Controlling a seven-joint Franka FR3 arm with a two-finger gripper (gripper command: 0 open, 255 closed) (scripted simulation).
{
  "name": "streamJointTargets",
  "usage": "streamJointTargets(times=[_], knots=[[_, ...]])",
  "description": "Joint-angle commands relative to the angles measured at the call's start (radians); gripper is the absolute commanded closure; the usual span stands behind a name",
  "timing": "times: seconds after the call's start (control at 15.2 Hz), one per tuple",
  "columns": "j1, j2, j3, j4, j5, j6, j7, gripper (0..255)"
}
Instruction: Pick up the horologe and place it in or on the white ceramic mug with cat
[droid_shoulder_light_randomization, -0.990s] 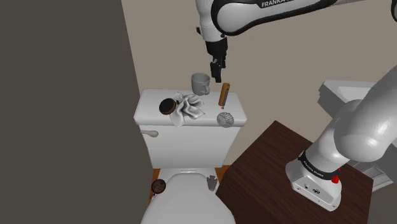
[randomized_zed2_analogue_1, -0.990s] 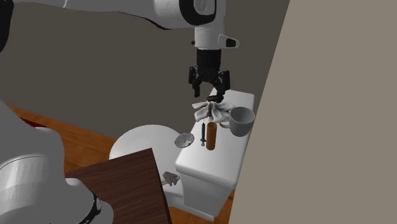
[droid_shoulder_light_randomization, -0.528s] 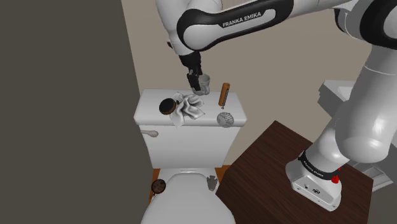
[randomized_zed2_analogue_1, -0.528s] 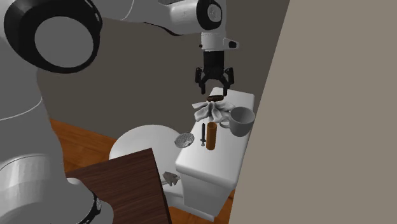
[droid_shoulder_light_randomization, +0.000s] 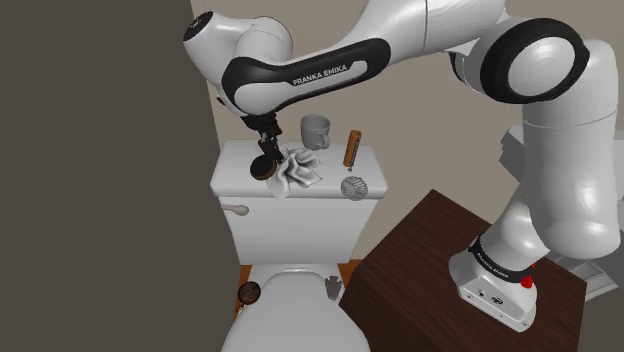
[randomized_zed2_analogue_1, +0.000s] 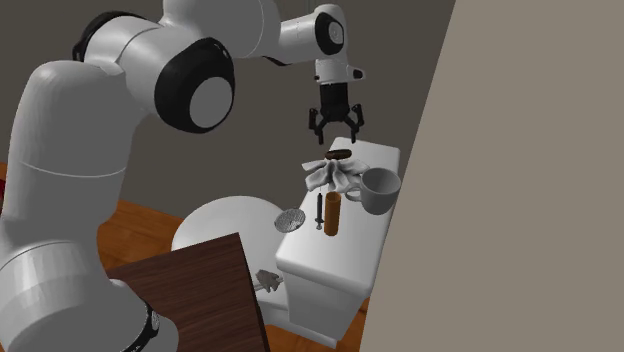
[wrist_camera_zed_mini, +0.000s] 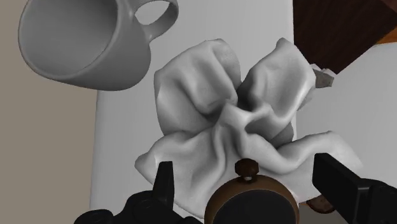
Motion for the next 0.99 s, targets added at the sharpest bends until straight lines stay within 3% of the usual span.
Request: streamJointTargets(times=[0.0, 0.13, 0.59, 0.92], knots=[[0.043, 0.083, 0.001, 0.098, -0.034, -0.031, -0.030, 0], [0.080, 0.152, -0.002, 0.184, -0.059, -0.057, -0.058, 0], [0.040, 0.123, -0.004, 0.051, -0.061, 0.043, -0.036, 0], [0.037, 0.121, -0.004, 0.041, -0.062, 0.051, -0.035, 0]])
